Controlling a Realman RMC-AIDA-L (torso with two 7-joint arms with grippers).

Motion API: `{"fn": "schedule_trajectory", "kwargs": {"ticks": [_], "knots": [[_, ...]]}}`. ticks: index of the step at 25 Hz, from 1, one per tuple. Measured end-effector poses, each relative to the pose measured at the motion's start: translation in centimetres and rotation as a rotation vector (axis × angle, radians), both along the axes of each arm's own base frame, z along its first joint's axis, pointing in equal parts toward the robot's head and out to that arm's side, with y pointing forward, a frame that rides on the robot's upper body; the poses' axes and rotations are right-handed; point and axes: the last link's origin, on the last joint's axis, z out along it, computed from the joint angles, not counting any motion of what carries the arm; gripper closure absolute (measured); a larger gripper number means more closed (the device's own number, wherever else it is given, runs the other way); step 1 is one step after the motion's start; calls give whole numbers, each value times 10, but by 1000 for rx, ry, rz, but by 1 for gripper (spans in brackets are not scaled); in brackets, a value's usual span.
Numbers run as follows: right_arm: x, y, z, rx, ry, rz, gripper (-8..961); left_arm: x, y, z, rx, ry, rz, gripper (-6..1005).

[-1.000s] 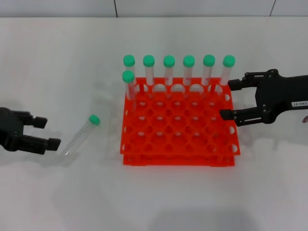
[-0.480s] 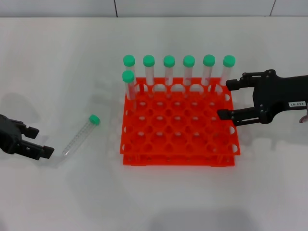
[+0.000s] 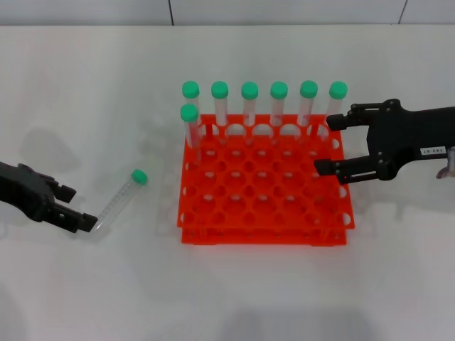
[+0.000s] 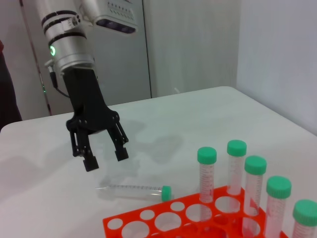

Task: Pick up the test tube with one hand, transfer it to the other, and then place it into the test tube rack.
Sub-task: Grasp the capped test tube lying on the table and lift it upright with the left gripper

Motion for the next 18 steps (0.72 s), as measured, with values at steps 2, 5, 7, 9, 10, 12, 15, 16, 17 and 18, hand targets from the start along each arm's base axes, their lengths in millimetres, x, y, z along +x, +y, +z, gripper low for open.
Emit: {"fn": "schedule_trajectory", "kwargs": {"ticks": [2,5,7,9,10,12,15,16,17,18], "knots": [[0,0,0,-2,0,0,156,0,2,-4,-9,12,2,129],[0,-1,-1,-5,-1,1,156,-2,2,-10,-23,32,8,129],[0,-1,-2,-6,-2,4,156,-2,2,-12,-26,34,11,129],[0,-1,-2,-5,1,10,156,-2,2,-13,-27,33,11,139],[0,-1,-2,-5,3,10,156,-2,2,-13,-27,32,11,144],[1,-2,-3,-8,8,6,156,-2,2,-14,-26,32,12,153],[2,-2,-4,-11,8,5,156,-2,2,-16,-25,34,14,168],[2,-2,-4,-11,9,6,156,-3,2,-17,-26,33,16,173],[2,-2,-4,-12,11,8,156,-3,2,-17,-26,33,18,177],[2,-2,-4,-12,13,9,156,-3,2,-18,-27,33,20,182]]}}
